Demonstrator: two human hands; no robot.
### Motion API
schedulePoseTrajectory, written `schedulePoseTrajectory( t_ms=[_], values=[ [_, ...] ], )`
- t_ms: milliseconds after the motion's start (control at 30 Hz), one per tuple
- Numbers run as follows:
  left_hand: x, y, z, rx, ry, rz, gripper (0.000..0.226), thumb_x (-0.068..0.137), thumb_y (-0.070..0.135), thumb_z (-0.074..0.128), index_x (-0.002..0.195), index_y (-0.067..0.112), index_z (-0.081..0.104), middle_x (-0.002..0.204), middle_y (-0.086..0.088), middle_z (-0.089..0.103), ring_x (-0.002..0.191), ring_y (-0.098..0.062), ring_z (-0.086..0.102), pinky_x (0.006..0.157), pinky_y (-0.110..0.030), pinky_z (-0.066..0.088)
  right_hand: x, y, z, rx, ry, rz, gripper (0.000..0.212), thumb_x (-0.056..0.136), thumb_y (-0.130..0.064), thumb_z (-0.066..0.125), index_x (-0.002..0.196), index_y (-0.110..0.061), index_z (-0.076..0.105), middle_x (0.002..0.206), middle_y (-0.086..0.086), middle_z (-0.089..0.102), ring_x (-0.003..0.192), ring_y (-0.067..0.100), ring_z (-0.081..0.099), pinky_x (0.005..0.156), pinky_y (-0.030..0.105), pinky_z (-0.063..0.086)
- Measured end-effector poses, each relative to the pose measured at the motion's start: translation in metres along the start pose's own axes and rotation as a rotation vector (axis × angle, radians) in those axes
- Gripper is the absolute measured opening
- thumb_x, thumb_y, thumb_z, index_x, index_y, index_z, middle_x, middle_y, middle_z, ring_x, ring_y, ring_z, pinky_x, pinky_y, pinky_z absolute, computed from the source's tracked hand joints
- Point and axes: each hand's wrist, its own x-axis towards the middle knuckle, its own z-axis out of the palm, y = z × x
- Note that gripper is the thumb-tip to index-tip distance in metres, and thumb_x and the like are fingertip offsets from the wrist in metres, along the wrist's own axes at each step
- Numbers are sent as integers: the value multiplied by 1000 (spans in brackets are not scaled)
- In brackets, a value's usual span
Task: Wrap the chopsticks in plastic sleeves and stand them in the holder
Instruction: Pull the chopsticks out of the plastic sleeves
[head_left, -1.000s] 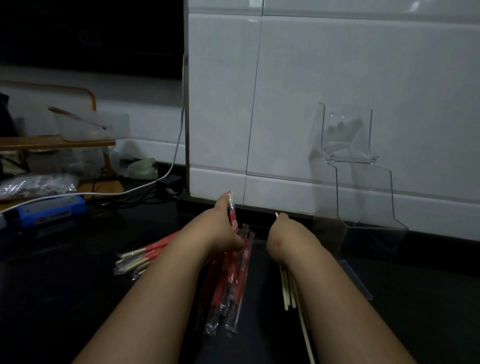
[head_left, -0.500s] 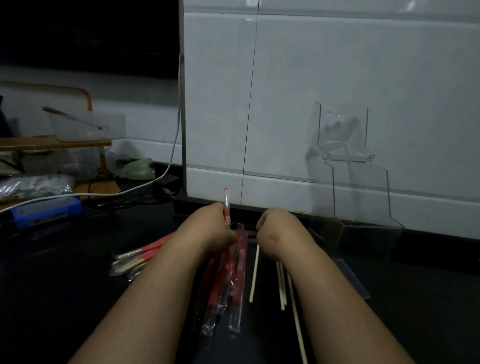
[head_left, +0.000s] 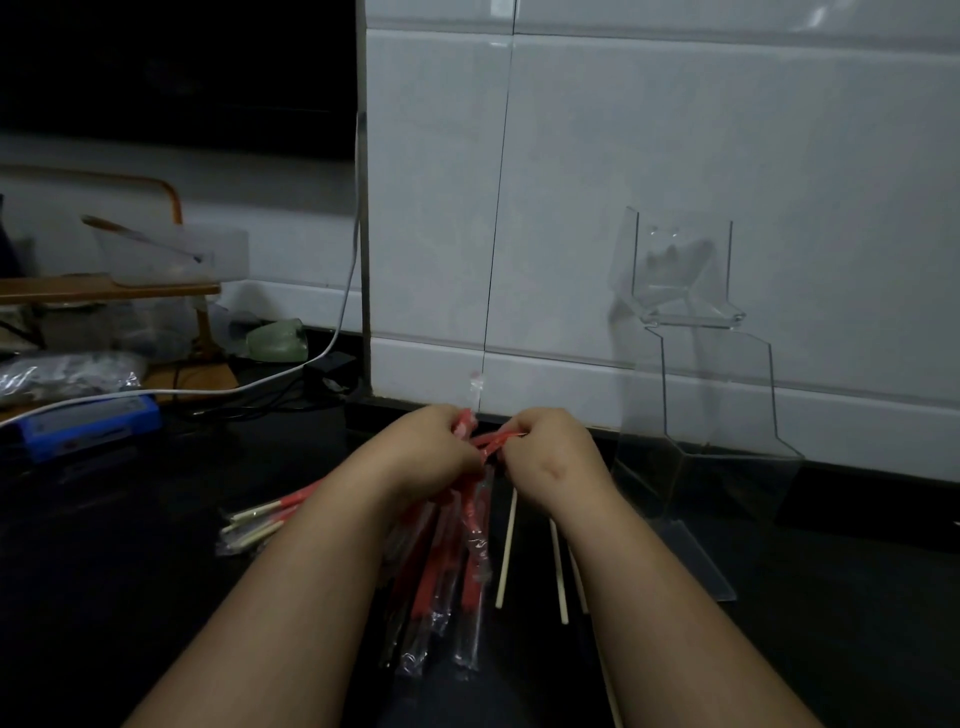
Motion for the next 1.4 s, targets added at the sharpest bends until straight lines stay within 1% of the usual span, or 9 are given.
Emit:
schedulePoseTrajectory(
  t_ms=[200,367,467,600,800,900,1133,1300,1400],
  values=[
    [-1,-1,-1,22,-27,-12,12,82,7,61,74,13,68,60,-8,64,60,-28,64,67,-41,56,1,-4,2,221,73,-26,24,85,-7,51,96,-20,67,97,4,68,87,21,62,68,24,45],
    [0,0,1,90,-71,12,13,87,16,65,75,16,68,65,-4,61,56,-18,55,60,-28,44,0,-9,0,666,62,25,11,89,-30,53,94,-25,62,89,2,65,76,16,57,64,31,43],
    [-1,1,2,159,-107,40,9,82,23,74,75,21,69,72,-2,68,66,-16,63,67,-28,48,2,-5,3,635,36,28,32,80,-52,65,103,-30,62,100,1,66,88,19,64,73,36,52],
    [0,0,1,180,-103,74,13,81,31,77,76,22,70,71,0,66,67,-14,60,67,-28,45,6,-1,3,499,186,-44,13,89,-17,64,79,-25,65,82,2,66,75,21,64,73,40,57],
    [-5,1,0,-48,-198,113,36,93,52,60,83,17,62,60,5,49,55,-12,40,55,-28,31,5,0,-4,448,352,-94,12,94,-14,60,84,-19,64,81,-2,64,75,12,60,62,18,46],
    [-5,1,2,-211,-224,39,29,102,38,52,79,19,58,54,4,44,49,-12,35,49,-26,25,4,-2,-3,504,340,-89,6,97,-18,57,95,-21,61,89,1,64,82,17,63,67,25,52],
    [-3,6,0,-114,65,-123,29,97,19,48,79,6,66,59,-7,62,48,-18,57,48,-23,42,2,-6,-5,588,316,-35,27,99,-19,43,123,-32,42,89,-9,56,85,21,63,82,49,56],
    [2,3,-3,124,77,-136,19,90,21,61,82,10,74,75,-8,66,65,-20,59,57,-27,40,5,-1,-5,505,301,-6,26,93,-8,44,108,-28,49,93,-2,58,84,20,59,63,29,44],
    [4,-1,0,177,87,-136,16,88,22,64,85,10,74,77,-9,68,68,-22,64,57,-27,44,5,0,-6,473,292,6,28,92,-7,43,109,-27,50,91,-1,58,83,21,59,69,34,50]
  ],
)
